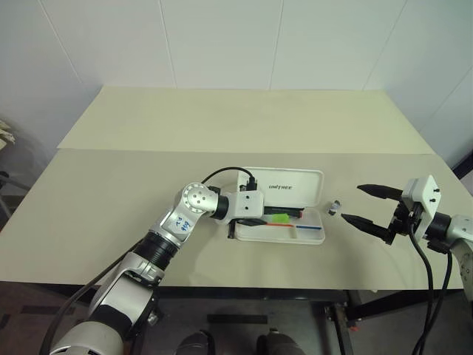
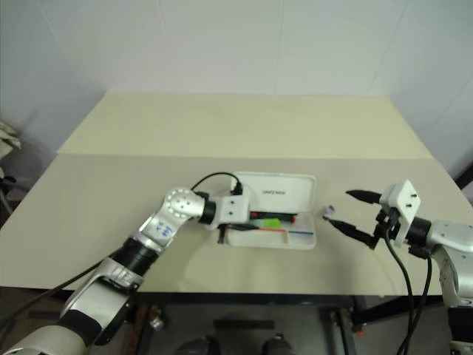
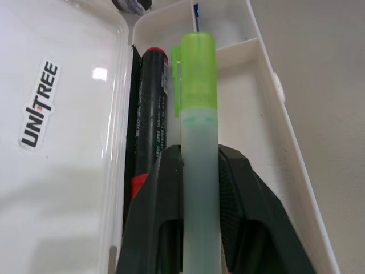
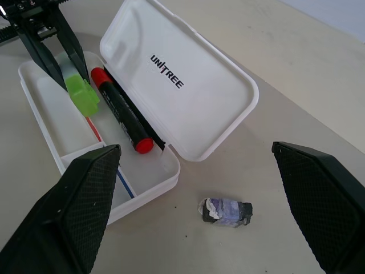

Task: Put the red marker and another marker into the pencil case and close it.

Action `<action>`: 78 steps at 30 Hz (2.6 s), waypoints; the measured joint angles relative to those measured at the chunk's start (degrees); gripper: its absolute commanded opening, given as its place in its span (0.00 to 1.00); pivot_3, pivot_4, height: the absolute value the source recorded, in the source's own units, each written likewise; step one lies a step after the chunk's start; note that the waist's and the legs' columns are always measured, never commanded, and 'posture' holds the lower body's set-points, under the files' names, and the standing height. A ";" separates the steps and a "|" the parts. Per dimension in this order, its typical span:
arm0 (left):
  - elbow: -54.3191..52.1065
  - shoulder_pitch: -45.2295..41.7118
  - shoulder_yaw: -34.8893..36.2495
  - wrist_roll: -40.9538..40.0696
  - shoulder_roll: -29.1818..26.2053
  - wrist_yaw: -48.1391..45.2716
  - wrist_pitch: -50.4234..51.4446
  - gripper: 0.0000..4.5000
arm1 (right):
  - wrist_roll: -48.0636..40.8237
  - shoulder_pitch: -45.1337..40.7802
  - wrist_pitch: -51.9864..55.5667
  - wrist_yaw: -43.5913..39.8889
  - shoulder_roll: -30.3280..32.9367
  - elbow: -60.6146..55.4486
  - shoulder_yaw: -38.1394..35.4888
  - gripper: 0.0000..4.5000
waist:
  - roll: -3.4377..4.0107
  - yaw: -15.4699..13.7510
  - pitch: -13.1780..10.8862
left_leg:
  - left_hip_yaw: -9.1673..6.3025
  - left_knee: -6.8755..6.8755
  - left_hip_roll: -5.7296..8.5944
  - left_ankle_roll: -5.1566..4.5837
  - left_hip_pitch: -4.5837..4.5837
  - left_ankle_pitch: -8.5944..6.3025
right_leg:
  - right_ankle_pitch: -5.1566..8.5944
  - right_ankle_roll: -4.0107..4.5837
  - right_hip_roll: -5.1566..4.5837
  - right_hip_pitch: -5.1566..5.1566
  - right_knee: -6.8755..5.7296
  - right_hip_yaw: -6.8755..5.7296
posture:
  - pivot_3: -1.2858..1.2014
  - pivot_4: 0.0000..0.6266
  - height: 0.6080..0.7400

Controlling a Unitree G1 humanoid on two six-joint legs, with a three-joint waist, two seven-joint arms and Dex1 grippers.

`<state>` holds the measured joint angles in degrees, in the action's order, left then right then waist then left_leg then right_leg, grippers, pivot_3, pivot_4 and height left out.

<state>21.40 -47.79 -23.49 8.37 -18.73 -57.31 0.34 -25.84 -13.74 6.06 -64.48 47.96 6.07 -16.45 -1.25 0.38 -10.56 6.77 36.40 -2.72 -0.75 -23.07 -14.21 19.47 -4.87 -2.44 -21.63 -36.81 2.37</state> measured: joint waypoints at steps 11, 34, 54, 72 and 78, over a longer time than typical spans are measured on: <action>-6.51 -0.04 0.07 -0.27 -0.33 -1.13 1.79 0.09 | -0.01 0.02 -0.05 -0.02 0.00 -0.01 0.00 1.00 | 0.00 -0.03 0.00 | 0.00 0.00 0.00 0.03 0.00 0.02 | 0.00 0.00 0.00 0.00 0.00 0.00 | 0.52 0.24 1.00; -27.89 2.80 -5.59 1.83 -4.31 -2.56 32.98 0.09 | 0.00 0.05 -0.99 -0.23 -0.01 0.07 0.01 1.00 | 0.00 0.03 0.00 | 0.00 0.06 0.00 0.11 0.00 0.07 | 0.00 0.00 0.02 0.00 -0.06 0.03 | 0.52 0.24 1.00; -25.45 1.09 -8.07 3.18 -1.92 1.37 33.99 0.09 | -0.01 1.05 -0.99 0.36 -0.07 0.04 0.00 1.00 | 0.00 0.05 0.00 | -0.01 0.06 0.00 0.11 0.00 0.08 | 0.00 0.00 0.02 0.00 -0.07 0.04 | 0.52 0.24 1.00; -25.53 1.09 -8.66 3.23 -2.16 1.37 34.30 1.00 | -0.02 1.25 -0.99 0.55 -0.07 -0.03 0.00 1.00 | 0.00 0.02 0.00 | -0.01 0.06 0.01 0.11 0.00 0.08 | 0.00 0.00 0.01 0.00 -0.07 0.04 | 0.52 0.24 1.00; -25.75 1.09 -8.63 3.12 -2.16 1.59 34.72 1.00 | -0.02 1.25 -0.99 0.63 -0.07 -0.03 0.00 1.00 | 0.00 0.02 0.00 | -0.01 0.06 0.01 0.12 0.00 0.08 | 0.00 0.00 0.01 0.00 -0.07 0.04 | 0.52 0.24 1.00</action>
<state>-4.35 -46.69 -32.12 11.49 -20.89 -55.72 35.07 -25.86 -12.50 5.07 -63.84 47.89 6.05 -16.45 -1.26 0.40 -10.56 6.76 36.46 -2.71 -0.63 -23.07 -14.13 19.47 -4.86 -2.43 -21.63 -36.87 2.41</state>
